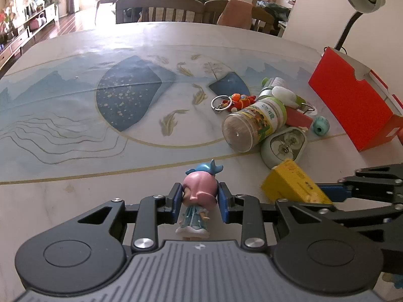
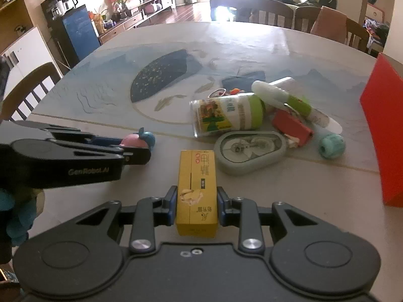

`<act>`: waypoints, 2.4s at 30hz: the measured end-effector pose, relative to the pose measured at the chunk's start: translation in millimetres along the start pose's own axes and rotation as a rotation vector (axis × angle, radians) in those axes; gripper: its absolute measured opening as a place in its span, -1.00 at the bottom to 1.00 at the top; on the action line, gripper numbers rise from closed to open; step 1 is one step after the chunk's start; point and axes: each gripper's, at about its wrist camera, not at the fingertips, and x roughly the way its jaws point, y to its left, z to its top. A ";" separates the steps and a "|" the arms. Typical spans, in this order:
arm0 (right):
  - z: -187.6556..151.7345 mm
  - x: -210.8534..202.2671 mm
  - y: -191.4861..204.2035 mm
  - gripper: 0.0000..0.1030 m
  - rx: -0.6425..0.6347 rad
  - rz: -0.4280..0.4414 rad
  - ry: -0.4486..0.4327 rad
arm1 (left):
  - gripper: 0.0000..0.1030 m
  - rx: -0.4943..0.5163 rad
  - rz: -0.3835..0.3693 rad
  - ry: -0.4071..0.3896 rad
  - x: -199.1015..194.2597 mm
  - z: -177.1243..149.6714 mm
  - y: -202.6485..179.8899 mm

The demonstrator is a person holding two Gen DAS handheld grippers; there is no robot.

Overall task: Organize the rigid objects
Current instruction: 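Carry the doll with the left gripper while the right gripper carries the yellow box toward the shoebox, then lower the doll into the shoebox and open the left gripper while the right releases the yellow box inside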

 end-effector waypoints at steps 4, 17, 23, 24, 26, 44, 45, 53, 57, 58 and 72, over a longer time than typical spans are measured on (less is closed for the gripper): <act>-0.6 -18.9 -7.5 -0.44 0.023 0.006 -0.018 | -0.43 -0.016 -0.004 0.010 -3.2 0.5 -0.8; 1.4 -81.6 -45.0 -0.44 0.083 -0.013 -0.094 | -0.43 -0.008 -0.050 0.004 -24.5 1.5 -16.8; 2.1 -105.7 -66.3 -0.44 0.112 -0.047 -0.143 | -0.44 -0.005 -0.088 -0.019 -37.4 11.6 -29.5; 2.4 -109.0 -70.1 -0.44 0.117 -0.053 -0.148 | -0.44 0.002 -0.097 -0.027 -40.4 15.2 -33.9; 3.3 -115.3 -78.8 -0.44 0.129 -0.066 -0.159 | -0.44 0.014 -0.117 -0.038 -44.8 22.4 -42.6; 19.5 -158.8 -180.1 -0.44 0.203 -0.239 -0.263 | -0.44 0.202 -0.298 -0.039 -35.7 103.0 -174.4; 20.5 -159.9 -187.4 -0.44 0.208 -0.253 -0.264 | -0.44 0.212 -0.307 -0.039 -33.9 107.5 -181.8; 21.7 -158.5 -243.4 -0.44 0.241 -0.348 -0.266 | -0.44 0.267 -0.348 -0.013 -14.0 139.6 -238.1; 22.6 -151.4 -271.0 -0.44 0.257 -0.387 -0.250 | -0.44 0.291 -0.359 -0.013 -4.8 152.7 -263.7; 22.6 -149.1 -277.5 -0.44 0.257 -0.397 -0.243 | -0.44 0.296 -0.359 -0.015 -2.3 156.7 -270.3; 16.8 -114.0 -332.4 -0.44 0.297 -0.418 -0.160 | -0.44 0.452 -0.182 -0.002 72.4 194.9 -345.7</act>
